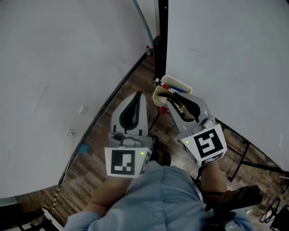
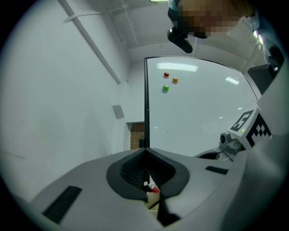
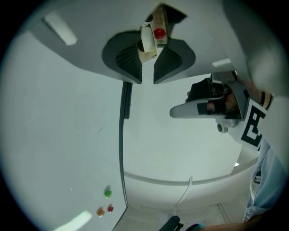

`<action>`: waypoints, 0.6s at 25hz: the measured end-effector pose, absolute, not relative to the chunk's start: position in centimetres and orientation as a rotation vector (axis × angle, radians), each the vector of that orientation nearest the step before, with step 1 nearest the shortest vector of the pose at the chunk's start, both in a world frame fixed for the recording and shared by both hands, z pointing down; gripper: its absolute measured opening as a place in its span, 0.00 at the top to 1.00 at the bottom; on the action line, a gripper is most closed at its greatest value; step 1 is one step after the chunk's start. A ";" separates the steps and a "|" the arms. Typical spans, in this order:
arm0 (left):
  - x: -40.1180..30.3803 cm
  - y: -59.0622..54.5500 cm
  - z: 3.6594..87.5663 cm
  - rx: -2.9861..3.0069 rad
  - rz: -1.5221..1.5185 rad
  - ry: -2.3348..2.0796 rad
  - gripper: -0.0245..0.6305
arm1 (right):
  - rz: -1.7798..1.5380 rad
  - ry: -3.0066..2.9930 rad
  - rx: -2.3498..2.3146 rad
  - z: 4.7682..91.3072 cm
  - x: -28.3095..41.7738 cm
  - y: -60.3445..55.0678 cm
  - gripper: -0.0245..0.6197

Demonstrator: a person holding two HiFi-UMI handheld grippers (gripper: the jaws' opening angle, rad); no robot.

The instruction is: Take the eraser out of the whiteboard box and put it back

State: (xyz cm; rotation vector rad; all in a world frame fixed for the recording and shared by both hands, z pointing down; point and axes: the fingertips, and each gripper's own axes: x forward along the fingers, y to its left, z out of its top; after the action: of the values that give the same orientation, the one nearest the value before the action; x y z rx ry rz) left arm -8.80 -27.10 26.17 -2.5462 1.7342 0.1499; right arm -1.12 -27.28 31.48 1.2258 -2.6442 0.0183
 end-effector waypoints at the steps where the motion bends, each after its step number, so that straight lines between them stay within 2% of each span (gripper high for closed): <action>1: -8.7 -26.7 25.9 -2.538 0.155 1.733 0.96 | -0.006 -2.660 1.245 30.7 -1.0 -27.0 0.85; 5: -8.3 -25.2 25.2 -2.515 0.172 1.728 0.96 | -0.090 -2.708 1.331 28.2 0.2 -25.8 0.95; 15: -7.1 -22.6 23.9 -2.488 0.195 1.702 0.96 | -0.181 -2.751 1.396 25.1 1.6 -23.6 0.96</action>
State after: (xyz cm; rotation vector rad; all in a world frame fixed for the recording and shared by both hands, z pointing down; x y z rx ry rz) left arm -7.11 -22.60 23.86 -2.4875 1.7015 0.1953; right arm 1.55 -23.59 25.14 1.3955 -2.7513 -0.1807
